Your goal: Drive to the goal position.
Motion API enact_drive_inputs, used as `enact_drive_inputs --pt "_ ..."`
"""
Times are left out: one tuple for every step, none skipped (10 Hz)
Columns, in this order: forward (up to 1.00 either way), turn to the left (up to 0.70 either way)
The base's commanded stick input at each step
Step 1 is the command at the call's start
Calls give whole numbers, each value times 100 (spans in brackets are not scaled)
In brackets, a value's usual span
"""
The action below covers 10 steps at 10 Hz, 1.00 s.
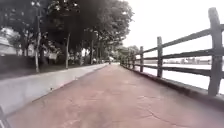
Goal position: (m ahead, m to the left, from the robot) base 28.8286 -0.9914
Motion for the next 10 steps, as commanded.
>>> enact_drive_inputs --pt "100 0" --pt "100 0" --pt "100 0" --pt "100 20" --pt "100 40" --pt "100 17" --pt "100 0" --pt "100 0" --pt "100 0" --pt "100 0"
